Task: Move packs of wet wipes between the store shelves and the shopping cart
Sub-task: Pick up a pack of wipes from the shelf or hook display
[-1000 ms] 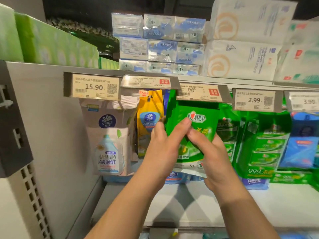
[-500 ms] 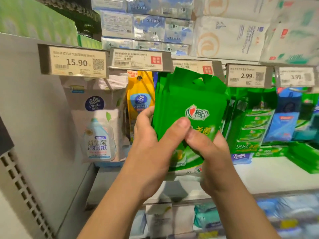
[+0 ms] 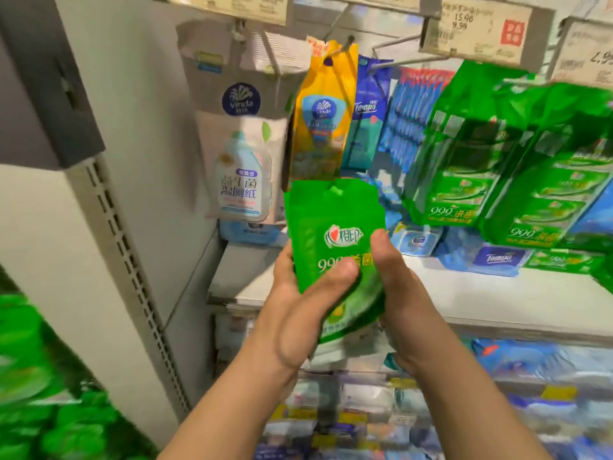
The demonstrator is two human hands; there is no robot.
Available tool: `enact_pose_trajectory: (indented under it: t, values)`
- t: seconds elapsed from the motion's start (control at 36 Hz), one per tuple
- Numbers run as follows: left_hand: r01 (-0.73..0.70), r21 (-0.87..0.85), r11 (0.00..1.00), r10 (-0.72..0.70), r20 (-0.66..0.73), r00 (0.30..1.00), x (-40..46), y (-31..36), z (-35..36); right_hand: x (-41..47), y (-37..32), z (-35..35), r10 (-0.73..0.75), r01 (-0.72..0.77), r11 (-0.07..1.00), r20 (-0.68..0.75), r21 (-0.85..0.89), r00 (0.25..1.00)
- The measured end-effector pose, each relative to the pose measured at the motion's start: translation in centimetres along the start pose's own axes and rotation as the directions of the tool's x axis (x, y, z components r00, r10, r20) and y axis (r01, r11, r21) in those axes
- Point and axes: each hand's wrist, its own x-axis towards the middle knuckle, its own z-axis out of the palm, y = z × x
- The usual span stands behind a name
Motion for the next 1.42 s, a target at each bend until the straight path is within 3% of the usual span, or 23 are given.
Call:
enact_pose_trajectory:
  t: [0.14,0.22,0.25,0.31,0.33,0.39,0.47,0.56,0.64,0.81,0.94,1.03,1.14,1.28,1.42]
  values:
    - [0.093,-0.095,0.991,-0.102,-0.098,0.99,-2.1,-0.7,-0.8,-0.5,2.0,-0.2,0.134,-0.156,0.972,0.13,0.173,0.982]
    - [0.134,-0.178,0.975,-0.161,-0.147,0.976,-3.7,-0.5,-0.3,-1.3,3.8,-1.3,0.172,-0.197,0.945,0.115,0.259,0.978]
    - [0.105,-0.198,0.975,-0.143,-0.191,0.971,-4.2,-0.5,0.0,-1.5,4.4,-1.8,0.21,-0.228,0.924,0.092,0.306,0.973]
    - [-0.012,-0.377,0.926,-0.046,-0.145,0.988,-5.6,-1.0,-0.3,-2.5,5.6,-2.9,0.258,-0.287,0.879,0.125,0.381,0.958]
    - [-0.021,-0.368,0.93,-0.037,-0.151,0.988,-6.6,-1.0,0.0,-3.3,6.0,-3.2,0.275,-0.314,0.857,0.153,0.409,0.949]
    - [-0.052,-0.149,0.988,0.018,-0.217,0.976,-7.9,-2.2,0.9,-5.2,7.0,-3.5,0.278,-0.353,0.822,0.225,0.447,0.934]
    - [-0.015,-0.216,0.976,-0.076,-0.409,0.909,-9.6,-3.6,2.1,-8.6,8.4,-3.3,0.28,-0.414,0.74,0.318,0.53,0.906]
    - [-0.105,-0.206,0.973,-0.025,-0.545,0.838,-11.9,-4.9,2.3,-11.9,9.9,-2.8,0.34,-0.527,0.626,0.408,0.575,0.848]
    - [-0.196,-0.188,0.962,0.032,-0.639,0.769,-14.6,-5.5,2.5,-14.3,9.9,-1.5,0.319,-0.583,0.619,0.509,0.526,0.799]
    - [-0.27,-0.037,0.962,0.133,-0.802,0.582,-20.0,-6.3,2.5,-17.5,10.2,2.9,0.302,-0.597,0.705,0.6,0.383,0.741]
    - [-0.315,-0.018,0.949,0.15,-0.853,0.5,-24.4,-6.2,1.7,-19.3,10.4,6.0,0.285,-0.607,0.738,0.679,0.296,0.677]
    - [-0.279,0.012,0.96,0.144,-0.876,0.46,-27.7,-6.1,0.5,-20.9,10.7,8.0,0.341,-0.671,0.699,0.711,0.247,0.616]
    - [-0.301,0.022,0.953,0.134,-0.925,0.355,-33.0,-5.7,-1.9,-23.7,11.1,10.8,0.39,-0.748,0.647,0.781,0.145,0.488]
    - [-0.298,0.086,0.951,0.166,-0.952,0.255,-41.6,-5.0,-4.6,-27.6,11.4,15.5,0.472,-0.695,0.719,0.759,-0.036,0.448]
    - [-0.312,0.08,0.947,0.117,-0.988,0.104,-51.0,-4.8,-7.4,-32.4,12.6,20.4,0.551,-0.69,0.694,0.768,-0.205,0.327]
